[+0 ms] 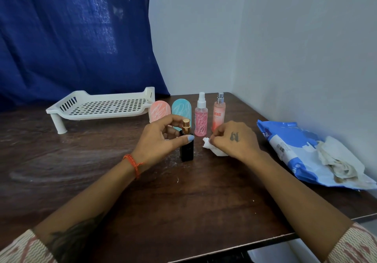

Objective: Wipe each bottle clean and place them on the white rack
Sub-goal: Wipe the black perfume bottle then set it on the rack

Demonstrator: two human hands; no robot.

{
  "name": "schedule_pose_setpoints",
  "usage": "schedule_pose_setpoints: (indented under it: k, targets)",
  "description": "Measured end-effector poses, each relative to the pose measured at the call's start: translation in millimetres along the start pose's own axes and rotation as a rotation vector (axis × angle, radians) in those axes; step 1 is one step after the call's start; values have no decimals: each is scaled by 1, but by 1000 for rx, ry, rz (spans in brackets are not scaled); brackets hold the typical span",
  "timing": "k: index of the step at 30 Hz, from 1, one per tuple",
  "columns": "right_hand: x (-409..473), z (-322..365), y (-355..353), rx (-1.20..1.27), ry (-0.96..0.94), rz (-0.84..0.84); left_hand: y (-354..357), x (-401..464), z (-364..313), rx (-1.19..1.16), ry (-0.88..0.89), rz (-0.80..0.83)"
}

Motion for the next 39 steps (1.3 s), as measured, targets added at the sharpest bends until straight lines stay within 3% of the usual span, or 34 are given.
schedule_pose_setpoints:
  k: [3, 5, 7, 12, 18, 31, 39]
  targets:
    - [-2, 1, -18, 24, -18, -188, -4, 1, -5, -38, 36, -24]
    - [-9, 9, -37, 236, -135, -382, -11, 2, -11, -74, 87, -74]
    - [-16, 21, -45, 424, -292, -425, -20, 2, -18, -93, 151, -139]
    - [-18, 45, -32, 583, -406, -168, -43, 2, -22, -34, 261, -291]
    - [-16, 62, -23, 545, -483, 2, -52, 4, -11, 37, 244, -352]
    - [-7, 79, -24, 503, -550, 125, -71, 6, -5, 2, 229, -401]
    - [7, 109, -52, 545, -604, 151, -107, 7, 13, -7, 174, -550]
Point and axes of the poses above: each hand's wrist, its own x-axis towards the middle knuckle, its own y-axis out of the palm, z = x × y, the point moved 9 cm from there along x, towards the middle knuckle, and after that the axes turned 11 degrees about -x, right-handed, at the moved point
